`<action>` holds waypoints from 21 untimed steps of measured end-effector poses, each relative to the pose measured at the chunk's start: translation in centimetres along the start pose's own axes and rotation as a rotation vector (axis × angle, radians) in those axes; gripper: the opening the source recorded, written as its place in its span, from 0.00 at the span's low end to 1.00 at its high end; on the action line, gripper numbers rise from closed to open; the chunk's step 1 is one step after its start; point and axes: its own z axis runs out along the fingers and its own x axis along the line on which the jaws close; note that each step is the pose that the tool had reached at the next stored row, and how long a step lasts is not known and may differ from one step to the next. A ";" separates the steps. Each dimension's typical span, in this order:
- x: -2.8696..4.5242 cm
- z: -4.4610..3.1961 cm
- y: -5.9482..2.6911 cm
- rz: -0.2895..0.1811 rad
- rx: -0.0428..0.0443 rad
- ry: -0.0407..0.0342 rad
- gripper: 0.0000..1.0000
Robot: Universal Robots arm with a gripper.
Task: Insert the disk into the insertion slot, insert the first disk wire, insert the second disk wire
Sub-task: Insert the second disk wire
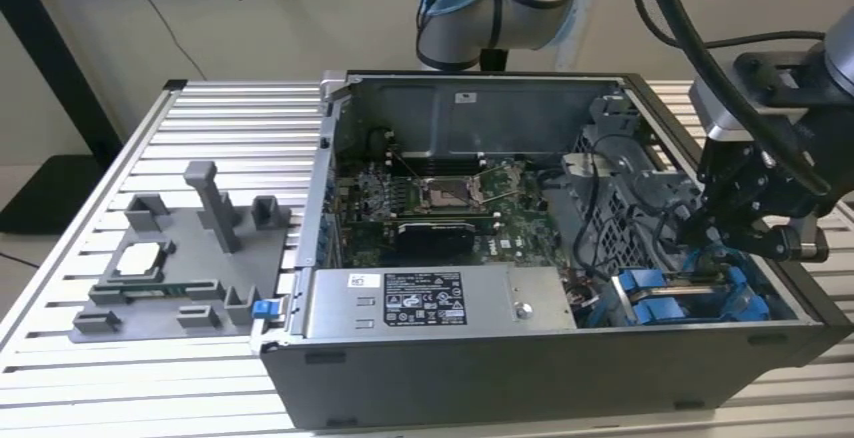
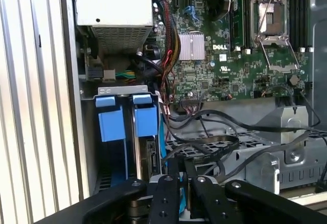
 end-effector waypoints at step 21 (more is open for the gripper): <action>0.29 0.48 -1.73 0.013 -0.0389 0.1253 0.00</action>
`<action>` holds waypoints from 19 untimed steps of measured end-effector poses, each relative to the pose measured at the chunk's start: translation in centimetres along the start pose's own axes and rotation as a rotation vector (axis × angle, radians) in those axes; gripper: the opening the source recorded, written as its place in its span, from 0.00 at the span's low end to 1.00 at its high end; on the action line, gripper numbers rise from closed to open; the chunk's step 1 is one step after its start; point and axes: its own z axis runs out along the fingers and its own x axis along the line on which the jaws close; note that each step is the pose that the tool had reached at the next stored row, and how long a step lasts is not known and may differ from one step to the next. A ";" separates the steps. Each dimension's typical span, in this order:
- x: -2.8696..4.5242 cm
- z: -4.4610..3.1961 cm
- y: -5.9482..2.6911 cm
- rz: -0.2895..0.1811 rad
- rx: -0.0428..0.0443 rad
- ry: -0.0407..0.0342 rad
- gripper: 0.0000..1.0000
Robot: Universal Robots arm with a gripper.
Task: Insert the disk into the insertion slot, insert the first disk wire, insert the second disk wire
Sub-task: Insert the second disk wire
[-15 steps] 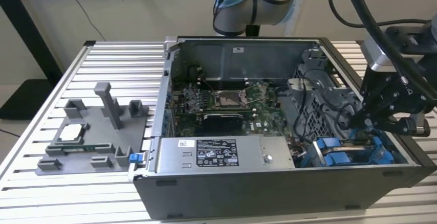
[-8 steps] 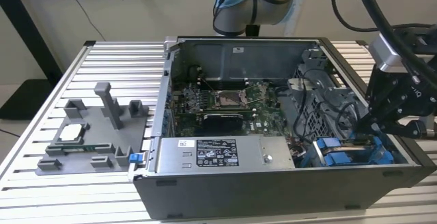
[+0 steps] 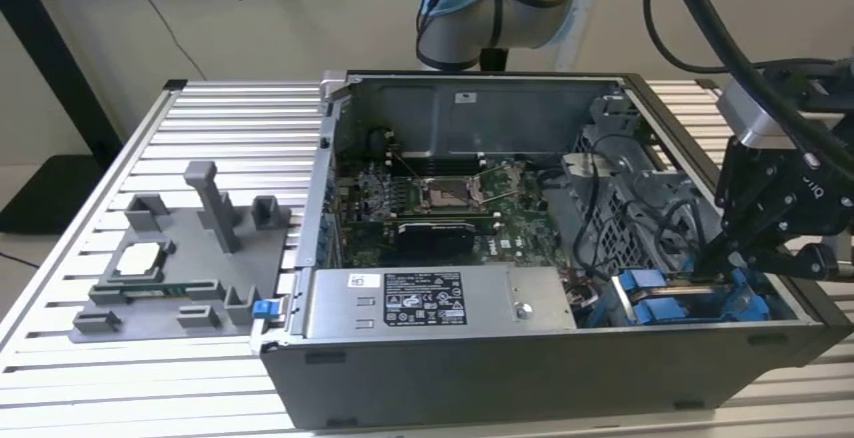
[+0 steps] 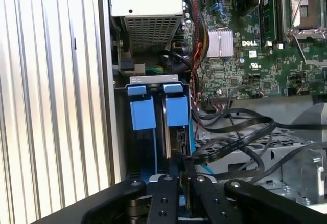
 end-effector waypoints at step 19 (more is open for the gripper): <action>-0.15 0.79 -1.10 0.004 -0.0663 -0.0318 0.00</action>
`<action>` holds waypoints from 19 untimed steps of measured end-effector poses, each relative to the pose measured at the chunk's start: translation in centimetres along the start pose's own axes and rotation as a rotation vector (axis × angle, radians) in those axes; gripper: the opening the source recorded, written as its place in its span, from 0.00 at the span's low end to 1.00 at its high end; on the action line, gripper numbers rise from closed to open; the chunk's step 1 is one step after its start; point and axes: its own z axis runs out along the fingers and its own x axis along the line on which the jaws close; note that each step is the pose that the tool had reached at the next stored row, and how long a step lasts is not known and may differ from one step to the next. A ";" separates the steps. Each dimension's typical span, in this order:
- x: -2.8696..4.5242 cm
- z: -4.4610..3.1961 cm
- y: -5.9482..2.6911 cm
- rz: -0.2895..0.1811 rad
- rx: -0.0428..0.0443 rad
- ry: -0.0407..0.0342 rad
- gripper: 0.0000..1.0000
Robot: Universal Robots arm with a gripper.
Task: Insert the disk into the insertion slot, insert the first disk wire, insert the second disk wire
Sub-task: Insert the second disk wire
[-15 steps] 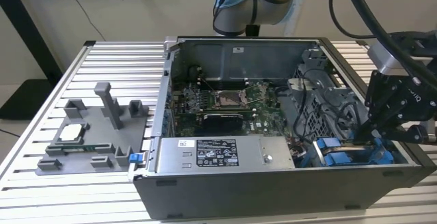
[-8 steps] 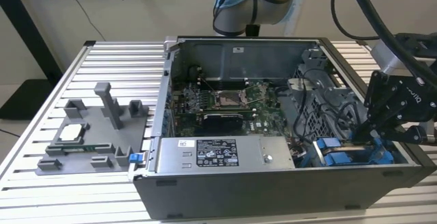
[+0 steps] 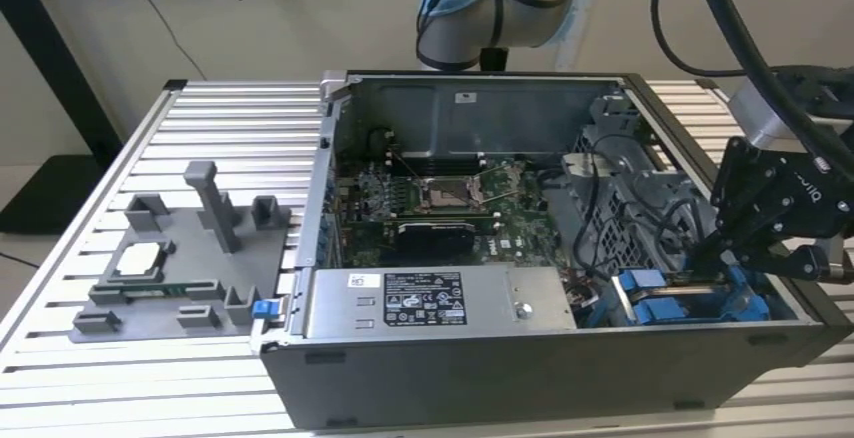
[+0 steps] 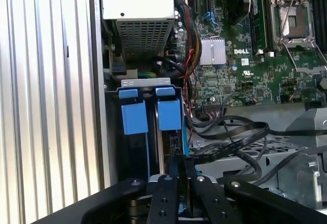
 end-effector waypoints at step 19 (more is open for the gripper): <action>0.09 1.05 -0.90 0.001 -0.0242 -0.0216 0.00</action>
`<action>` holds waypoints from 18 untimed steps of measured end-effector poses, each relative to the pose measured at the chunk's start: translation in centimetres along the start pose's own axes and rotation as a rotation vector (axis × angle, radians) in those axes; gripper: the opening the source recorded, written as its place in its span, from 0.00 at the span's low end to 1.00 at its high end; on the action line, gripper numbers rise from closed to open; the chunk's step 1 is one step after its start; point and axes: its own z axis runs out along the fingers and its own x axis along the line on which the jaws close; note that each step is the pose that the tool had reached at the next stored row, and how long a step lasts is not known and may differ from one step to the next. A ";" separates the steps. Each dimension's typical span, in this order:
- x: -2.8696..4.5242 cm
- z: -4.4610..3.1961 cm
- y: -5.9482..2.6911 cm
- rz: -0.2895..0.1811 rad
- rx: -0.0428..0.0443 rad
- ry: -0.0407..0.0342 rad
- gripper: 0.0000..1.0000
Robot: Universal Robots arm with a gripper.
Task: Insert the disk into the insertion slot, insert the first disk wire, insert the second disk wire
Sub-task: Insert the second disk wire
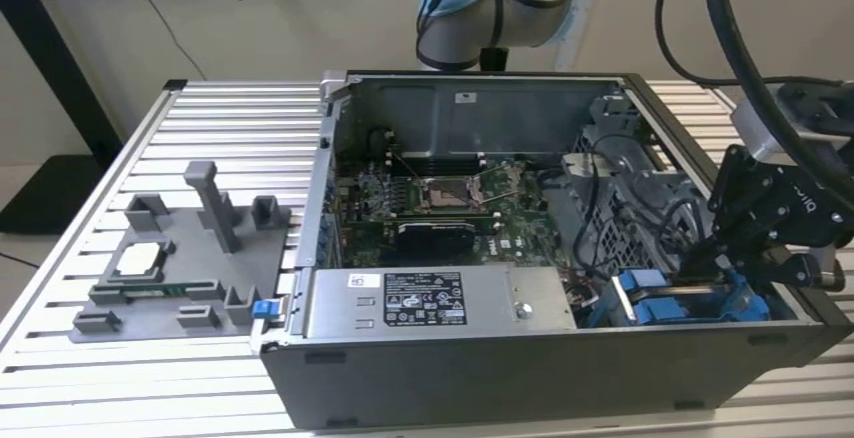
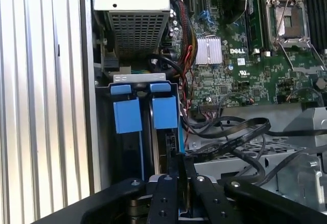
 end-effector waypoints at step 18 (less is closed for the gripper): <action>0.58 0.33 0.46 0.000 0.0000 -0.0025 1.00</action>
